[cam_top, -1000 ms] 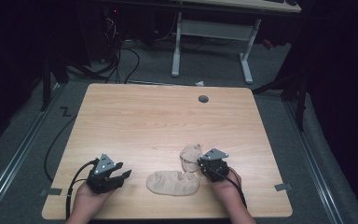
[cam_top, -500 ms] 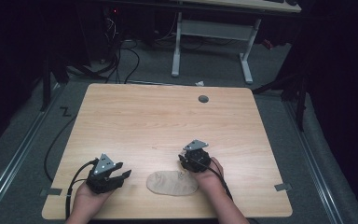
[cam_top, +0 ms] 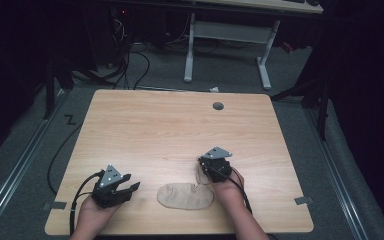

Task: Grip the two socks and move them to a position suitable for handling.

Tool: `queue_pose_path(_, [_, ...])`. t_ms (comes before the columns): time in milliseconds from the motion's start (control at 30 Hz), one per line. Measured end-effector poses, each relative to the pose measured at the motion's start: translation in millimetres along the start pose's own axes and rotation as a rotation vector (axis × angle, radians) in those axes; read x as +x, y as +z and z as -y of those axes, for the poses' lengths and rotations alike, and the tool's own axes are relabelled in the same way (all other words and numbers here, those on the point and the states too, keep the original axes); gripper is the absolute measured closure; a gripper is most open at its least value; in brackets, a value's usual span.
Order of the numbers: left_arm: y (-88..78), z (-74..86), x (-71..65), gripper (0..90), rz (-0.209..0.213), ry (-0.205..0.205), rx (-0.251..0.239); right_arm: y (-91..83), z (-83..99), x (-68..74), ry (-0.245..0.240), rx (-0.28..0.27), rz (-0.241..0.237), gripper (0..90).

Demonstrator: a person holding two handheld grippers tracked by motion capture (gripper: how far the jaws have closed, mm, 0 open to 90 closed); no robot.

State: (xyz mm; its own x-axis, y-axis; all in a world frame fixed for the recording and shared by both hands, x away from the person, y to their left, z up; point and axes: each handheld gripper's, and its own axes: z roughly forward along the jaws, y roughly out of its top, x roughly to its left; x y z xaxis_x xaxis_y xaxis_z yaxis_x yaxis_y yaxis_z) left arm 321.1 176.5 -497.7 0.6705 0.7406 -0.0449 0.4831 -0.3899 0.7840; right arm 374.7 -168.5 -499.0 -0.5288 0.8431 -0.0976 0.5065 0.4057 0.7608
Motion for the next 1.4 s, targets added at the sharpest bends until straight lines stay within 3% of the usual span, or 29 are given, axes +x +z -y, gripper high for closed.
queue_pose_path(367, [0.8,0.3,-0.8,53.2,0.003,0.003,0.006,-33.8,11.7,-17.8,0.076,-0.126,0.029,85.2])
queue_pose_path(500, [1.8,-1.3,-2.1,53.2,0.007,0.005,0.002,-41.9,19.0,-22.8,0.086,-0.14,0.039,84.9])
queue_pose_path(733, [7.1,-6.5,-6.1,53.2,0.024,0.017,0.003,-53.7,36.3,-33.9,0.116,-0.135,0.064,84.0])
queue_pose_path(900, [14.1,-12.3,-11.7,53.2,0.044,0.04,0.002,-72.8,57.7,-46.4,0.165,-0.133,0.094,82.0])
queue_pose_path(1167, [23.5,-18.5,-15.7,52.8,0.065,0.055,0.004,-94.3,83.5,-57.8,0.201,-0.11,0.15,78.2])
queue_pose_path(1300, [24.2,-20.6,-18.1,52.8,0.072,0.058,0.003,-102.7,86.1,-57.8,0.205,-0.126,0.172,75.9])
queue_pose_path(1400, [24.0,-21.2,-19.1,52.8,0.072,0.063,0.001,-102.9,85.4,-54.0,0.196,-0.122,0.16,76.2])
